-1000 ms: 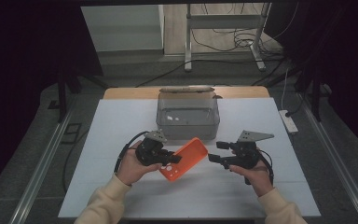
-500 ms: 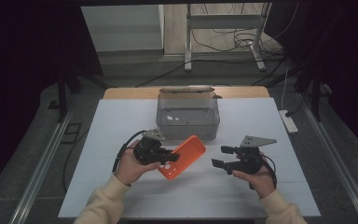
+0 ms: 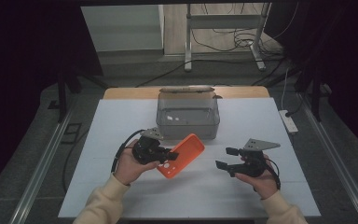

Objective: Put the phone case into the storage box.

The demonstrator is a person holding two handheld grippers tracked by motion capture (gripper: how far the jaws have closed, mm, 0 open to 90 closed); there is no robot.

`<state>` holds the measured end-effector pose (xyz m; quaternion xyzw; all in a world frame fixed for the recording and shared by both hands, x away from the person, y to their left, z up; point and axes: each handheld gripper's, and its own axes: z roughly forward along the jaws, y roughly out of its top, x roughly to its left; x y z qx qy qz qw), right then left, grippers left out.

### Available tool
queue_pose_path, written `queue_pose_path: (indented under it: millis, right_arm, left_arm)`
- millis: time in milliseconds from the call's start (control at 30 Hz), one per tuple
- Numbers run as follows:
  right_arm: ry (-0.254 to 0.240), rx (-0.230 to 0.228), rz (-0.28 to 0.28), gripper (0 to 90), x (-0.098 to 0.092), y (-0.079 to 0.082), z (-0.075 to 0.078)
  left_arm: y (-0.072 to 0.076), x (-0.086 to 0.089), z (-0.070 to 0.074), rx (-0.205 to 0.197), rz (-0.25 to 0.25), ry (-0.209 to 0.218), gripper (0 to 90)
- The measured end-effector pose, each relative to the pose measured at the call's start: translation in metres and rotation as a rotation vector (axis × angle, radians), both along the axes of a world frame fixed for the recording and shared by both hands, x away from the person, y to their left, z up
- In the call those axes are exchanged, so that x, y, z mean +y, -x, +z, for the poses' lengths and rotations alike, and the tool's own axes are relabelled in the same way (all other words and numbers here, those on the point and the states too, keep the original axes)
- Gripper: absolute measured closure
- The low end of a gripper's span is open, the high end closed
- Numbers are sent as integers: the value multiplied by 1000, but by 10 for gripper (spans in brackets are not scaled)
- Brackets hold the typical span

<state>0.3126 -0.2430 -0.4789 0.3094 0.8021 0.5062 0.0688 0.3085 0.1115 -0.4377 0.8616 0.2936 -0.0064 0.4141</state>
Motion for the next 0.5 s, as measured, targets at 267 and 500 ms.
queue_pose_path:
  millis: [267,500]
  right_arm:
    - [5,1,-30,244,-13,4,-3]
    - [17,2,-34,238,-20,9,-6]
  left_arm:
    - [1,2,3,-13,8,10,796]
    - [3,5,6,-25,10,14,796]
